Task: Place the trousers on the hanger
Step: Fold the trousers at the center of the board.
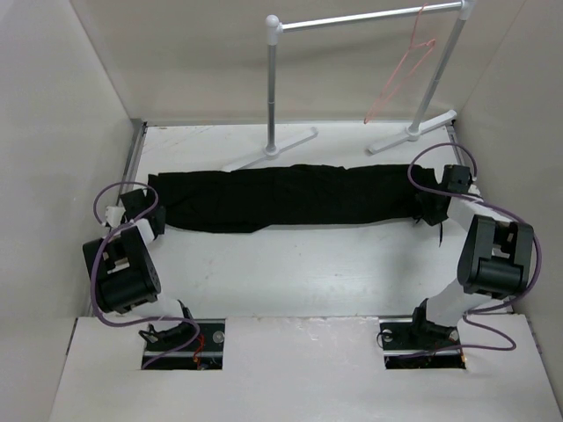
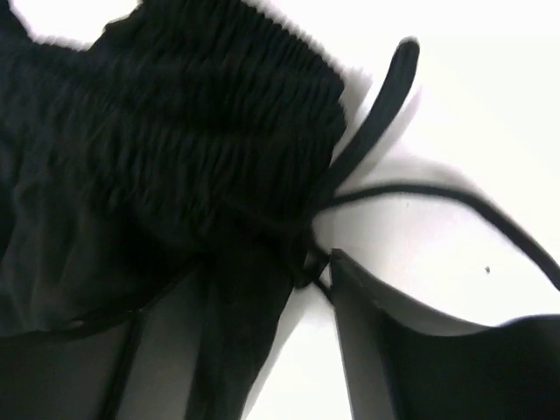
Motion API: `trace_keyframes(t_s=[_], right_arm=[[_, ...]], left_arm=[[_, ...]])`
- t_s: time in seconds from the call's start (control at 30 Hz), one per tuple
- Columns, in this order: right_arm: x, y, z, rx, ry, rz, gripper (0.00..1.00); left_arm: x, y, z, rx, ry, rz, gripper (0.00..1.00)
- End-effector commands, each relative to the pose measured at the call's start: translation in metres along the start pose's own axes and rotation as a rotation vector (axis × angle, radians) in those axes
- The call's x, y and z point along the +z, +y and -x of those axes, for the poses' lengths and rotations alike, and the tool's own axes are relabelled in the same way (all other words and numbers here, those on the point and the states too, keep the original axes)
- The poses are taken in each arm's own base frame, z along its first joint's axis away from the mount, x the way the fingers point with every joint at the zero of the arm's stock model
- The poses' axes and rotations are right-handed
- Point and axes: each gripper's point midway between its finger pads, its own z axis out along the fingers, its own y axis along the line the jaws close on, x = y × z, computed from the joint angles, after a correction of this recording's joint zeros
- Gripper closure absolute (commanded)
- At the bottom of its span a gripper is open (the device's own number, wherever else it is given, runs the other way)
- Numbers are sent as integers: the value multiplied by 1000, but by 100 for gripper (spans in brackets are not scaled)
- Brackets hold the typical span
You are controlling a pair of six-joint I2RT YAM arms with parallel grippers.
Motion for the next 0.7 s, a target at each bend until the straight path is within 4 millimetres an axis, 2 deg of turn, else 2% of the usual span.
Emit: trace_keyframes(t_s=[0.0,0.07,0.13,0.2,0.37,0.47,0.57,0.67], right_arm=[[4,26,27,17,-58,63,47],[15,24,26,17,-44,33,62],[22,26,26,21,-40,25,82],[19,21,28,28,-50,5,92],[-17,0,43,84,-151,-21,96],[-33,-17,49,132,-182,-52,96],[-44,-27,42,160,-180,-56,96],[-50,-44,26,187,-157,-70,97]], left_arm=[[11,-13,25,-27,-76,-11,78],[17,-10,30,-25,-83,4,86],[19,-8,36,-23,-96,17,91],[17,-7,44,-13,-112,26,95],[-7,9,70,20,-175,103,99],[-30,17,87,66,-234,165,100],[-52,25,98,106,-286,205,99],[-63,39,105,129,-307,246,98]])
